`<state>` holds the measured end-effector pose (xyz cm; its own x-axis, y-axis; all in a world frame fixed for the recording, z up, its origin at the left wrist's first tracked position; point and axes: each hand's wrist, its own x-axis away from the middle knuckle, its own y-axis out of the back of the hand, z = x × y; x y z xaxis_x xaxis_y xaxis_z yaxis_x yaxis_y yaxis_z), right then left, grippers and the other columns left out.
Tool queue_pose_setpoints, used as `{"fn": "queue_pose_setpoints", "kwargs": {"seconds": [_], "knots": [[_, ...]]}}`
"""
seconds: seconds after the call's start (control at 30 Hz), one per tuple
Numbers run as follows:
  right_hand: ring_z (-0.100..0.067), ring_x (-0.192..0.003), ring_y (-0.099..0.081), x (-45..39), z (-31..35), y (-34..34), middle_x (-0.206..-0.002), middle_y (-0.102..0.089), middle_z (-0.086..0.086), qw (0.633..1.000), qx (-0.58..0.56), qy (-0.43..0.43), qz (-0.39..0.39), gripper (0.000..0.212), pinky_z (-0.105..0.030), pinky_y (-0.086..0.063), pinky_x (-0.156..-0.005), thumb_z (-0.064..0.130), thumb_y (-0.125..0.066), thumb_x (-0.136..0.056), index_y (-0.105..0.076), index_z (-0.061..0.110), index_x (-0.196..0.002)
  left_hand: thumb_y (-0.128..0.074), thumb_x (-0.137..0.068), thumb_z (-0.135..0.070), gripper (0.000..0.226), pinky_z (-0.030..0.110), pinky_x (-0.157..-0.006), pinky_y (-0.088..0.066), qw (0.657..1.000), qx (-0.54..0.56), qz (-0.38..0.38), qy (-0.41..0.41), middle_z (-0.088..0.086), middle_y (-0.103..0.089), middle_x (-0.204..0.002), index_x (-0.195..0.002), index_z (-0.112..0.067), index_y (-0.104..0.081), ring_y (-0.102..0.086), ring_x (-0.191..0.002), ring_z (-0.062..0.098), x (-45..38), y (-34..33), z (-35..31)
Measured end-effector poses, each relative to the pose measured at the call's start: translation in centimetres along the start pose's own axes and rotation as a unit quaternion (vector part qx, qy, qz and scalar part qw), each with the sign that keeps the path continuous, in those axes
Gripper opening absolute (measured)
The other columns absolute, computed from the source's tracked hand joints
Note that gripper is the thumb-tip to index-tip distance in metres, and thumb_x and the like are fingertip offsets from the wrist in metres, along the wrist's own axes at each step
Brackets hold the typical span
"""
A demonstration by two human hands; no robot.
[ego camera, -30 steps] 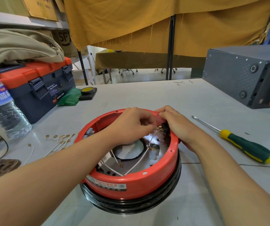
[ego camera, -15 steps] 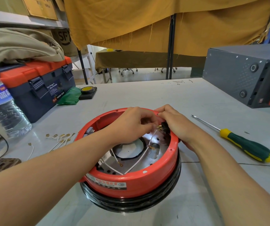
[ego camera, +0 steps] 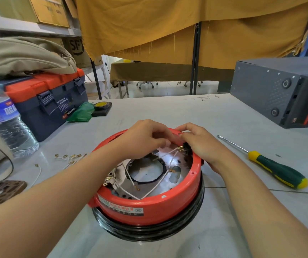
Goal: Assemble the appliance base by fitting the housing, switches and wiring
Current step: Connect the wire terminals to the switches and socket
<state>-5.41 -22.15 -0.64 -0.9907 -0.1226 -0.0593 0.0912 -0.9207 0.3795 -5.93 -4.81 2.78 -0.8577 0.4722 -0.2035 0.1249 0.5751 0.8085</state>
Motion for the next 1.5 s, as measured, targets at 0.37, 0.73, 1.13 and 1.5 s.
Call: {"fn": "queue_pose_setpoints", "kwargs": {"seconds": [0.37, 0.73, 1.13, 1.5], "knots": [[0.008, -0.062, -0.061, 0.2, 0.3, 0.1, -0.093, -0.067, 0.009, 0.999, -0.029, 0.022, -0.02, 0.036, -0.005, -0.044, -0.056, 0.003, -0.049, -0.089, -0.065, 0.025, -0.113, -0.067, -0.084, -0.016, 0.016, 0.024, -0.078, -0.051, 0.979, 0.054, -0.176, 0.091, -0.015, -0.069, -0.093, -0.082, -0.031, -0.071, -0.065, -0.082, 0.006, 5.6, 4.3, 4.5], [-0.013, -0.08, -0.064, 0.5, 0.4, 0.4, -0.094, -0.07, 0.003, 0.998, -0.013, -0.001, -0.065, 0.036, -0.028, -0.049, -0.076, 0.0, -0.049, -0.089, -0.068, 0.02, -0.111, -0.06, -0.086, -0.008, 0.022, 0.02, -0.072, -0.044, 0.933, 0.016, -0.264, 0.244, -0.008, -0.068, -0.09, -0.082, -0.027, -0.069, -0.062, -0.084, 0.007, 11.1, 4.0, 12.2], [-0.016, -0.082, -0.061, 0.3, 0.1, 0.4, -0.093, -0.07, 0.003, 0.997, -0.001, 0.004, -0.08, 0.038, -0.031, -0.047, -0.075, -0.002, -0.048, -0.09, -0.07, 0.025, -0.105, -0.06, -0.087, -0.008, 0.019, 0.016, -0.088, -0.032, 0.943, -0.139, -0.193, 0.234, 0.002, -0.066, -0.112, -0.098, -0.014, -0.073, -0.057, -0.106, 0.019, 12.0, 3.7, 13.2], [-0.013, -0.07, -0.061, 0.6, 0.3, 0.4, -0.085, -0.071, 0.004, 0.997, 0.0, 0.002, -0.075, 0.038, -0.026, -0.048, -0.067, -0.002, -0.047, -0.09, -0.07, 0.026, -0.1, -0.063, -0.082, 0.001, 0.014, -0.002, -0.064, -0.034, 0.938, -0.089, -0.262, 0.209, 0.0, -0.067, -0.08, -0.081, -0.009, -0.071, -0.053, -0.07, 0.006, 12.0, 3.4, 12.4]]}}
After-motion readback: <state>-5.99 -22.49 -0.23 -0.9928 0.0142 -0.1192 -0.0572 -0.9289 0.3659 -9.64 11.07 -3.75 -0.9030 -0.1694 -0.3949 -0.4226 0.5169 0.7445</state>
